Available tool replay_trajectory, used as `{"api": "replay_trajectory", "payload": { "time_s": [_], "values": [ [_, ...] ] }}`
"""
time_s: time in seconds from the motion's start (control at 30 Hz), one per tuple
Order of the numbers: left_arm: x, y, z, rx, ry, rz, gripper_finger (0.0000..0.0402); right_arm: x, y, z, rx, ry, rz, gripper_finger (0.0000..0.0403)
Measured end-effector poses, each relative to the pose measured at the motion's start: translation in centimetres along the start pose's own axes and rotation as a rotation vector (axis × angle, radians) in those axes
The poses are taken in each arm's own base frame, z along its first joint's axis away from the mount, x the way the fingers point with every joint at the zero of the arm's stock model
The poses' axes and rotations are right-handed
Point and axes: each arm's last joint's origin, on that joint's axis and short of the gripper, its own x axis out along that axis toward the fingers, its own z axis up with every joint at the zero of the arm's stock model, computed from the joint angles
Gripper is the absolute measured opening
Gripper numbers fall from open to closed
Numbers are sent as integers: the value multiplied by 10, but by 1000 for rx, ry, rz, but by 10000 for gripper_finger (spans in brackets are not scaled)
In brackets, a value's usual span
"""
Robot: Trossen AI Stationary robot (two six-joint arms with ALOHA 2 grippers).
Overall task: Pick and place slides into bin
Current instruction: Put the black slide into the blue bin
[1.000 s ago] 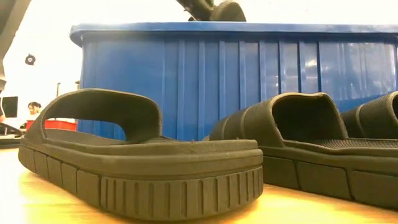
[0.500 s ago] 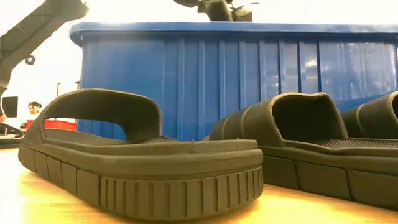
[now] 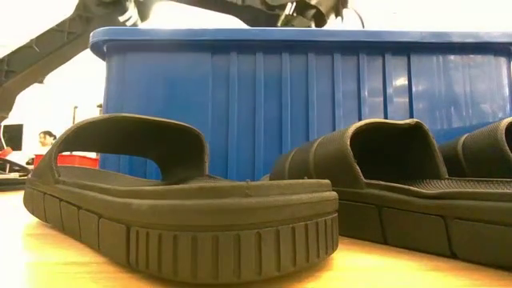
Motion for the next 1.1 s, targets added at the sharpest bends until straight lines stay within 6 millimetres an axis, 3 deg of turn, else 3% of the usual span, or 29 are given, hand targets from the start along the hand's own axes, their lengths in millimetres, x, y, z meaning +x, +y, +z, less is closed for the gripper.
{"api": "replay_trajectory", "payload": {
  "time_s": [0.2, 0.5, 0.77, 1.1],
  "values": [
    [8, -12, -12, 53, 47, 49, 0, -1, 0, -5, -39, 42, 4, 61],
    [12, -11, -13, -56, 41, 34, 0, -1, 0, -10, -64, 90, 8, 57],
    [17, -26, -27, -68, 49, -105, 0, -1, 0, -10, -60, 93, 9, 60],
    [33, -27, -35, -132, 17, -58, 0, -1, 0, -10, -60, 93, 11, 54]
  ]
}}
